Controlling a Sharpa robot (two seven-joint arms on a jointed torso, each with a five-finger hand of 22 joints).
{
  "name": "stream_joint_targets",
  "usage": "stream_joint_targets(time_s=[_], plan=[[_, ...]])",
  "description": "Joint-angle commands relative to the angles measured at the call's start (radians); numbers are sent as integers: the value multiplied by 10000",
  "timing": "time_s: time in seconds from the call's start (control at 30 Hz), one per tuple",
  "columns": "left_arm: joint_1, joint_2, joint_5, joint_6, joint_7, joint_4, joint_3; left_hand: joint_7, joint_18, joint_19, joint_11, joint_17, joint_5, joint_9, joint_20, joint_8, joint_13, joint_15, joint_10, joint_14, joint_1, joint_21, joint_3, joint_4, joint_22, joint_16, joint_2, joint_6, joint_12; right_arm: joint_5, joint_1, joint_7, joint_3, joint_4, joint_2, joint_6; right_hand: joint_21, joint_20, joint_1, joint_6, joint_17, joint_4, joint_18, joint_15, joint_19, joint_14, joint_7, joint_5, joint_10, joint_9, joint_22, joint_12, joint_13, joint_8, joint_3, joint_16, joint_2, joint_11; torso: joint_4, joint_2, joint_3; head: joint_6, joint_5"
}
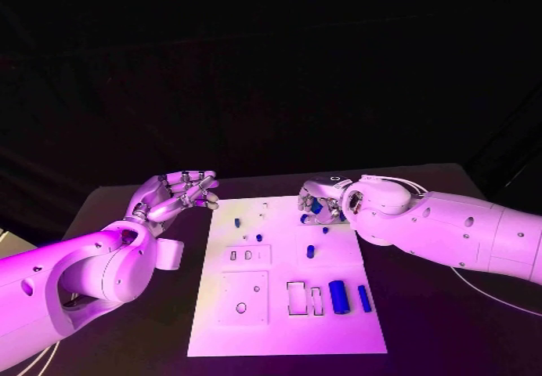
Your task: Assemble the parts on the task board
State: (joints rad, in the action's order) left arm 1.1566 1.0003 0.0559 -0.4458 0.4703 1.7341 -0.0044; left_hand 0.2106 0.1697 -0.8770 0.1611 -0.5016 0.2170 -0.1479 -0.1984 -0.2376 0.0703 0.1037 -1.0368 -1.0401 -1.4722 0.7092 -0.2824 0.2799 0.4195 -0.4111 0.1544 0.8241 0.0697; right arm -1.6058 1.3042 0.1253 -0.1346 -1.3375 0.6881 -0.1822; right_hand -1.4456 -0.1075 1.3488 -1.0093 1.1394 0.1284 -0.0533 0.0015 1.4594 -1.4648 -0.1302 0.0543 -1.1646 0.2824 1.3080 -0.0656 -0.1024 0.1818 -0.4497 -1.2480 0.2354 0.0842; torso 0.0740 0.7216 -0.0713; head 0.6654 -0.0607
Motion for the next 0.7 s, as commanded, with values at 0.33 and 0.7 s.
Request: stream_joint_targets(time_s=[0.33, 0.7], plan=[[46, 17, -93, 307, -19, 18, 21, 75, 94, 119, 23, -54, -41, 16, 9, 52, -11, -11, 19, 89, -26, 137, -127, -30, 71, -83, 18, 37, -36, -132, -49, 190, -5, 166, -113, 133, 17, 33, 8, -216, -42, 80, 96, -8, -27, -261, 28, 56, -160, 80, 702, -18, -49, 87, -265, -36, -228, -62, -14, 47, -27, 53, 41], [72, 26, -100, 380, -48, -49, 22, 79, 92, 171, 30, -81, -45, 19, 2, 61, -14, -3, 42, 122, -33, 195, -163, -35, 113, -87, 3, 29, -42, -174, -66, 213, -15, 190, -164, 268, -20, 43, 58, -301, -26, 31, 106, -25, -9, -256, 56, 53, -246, 134, 764, -17, -67, 138, -407, -76, -194, -80, -9, 73, -43, 34, 29]])
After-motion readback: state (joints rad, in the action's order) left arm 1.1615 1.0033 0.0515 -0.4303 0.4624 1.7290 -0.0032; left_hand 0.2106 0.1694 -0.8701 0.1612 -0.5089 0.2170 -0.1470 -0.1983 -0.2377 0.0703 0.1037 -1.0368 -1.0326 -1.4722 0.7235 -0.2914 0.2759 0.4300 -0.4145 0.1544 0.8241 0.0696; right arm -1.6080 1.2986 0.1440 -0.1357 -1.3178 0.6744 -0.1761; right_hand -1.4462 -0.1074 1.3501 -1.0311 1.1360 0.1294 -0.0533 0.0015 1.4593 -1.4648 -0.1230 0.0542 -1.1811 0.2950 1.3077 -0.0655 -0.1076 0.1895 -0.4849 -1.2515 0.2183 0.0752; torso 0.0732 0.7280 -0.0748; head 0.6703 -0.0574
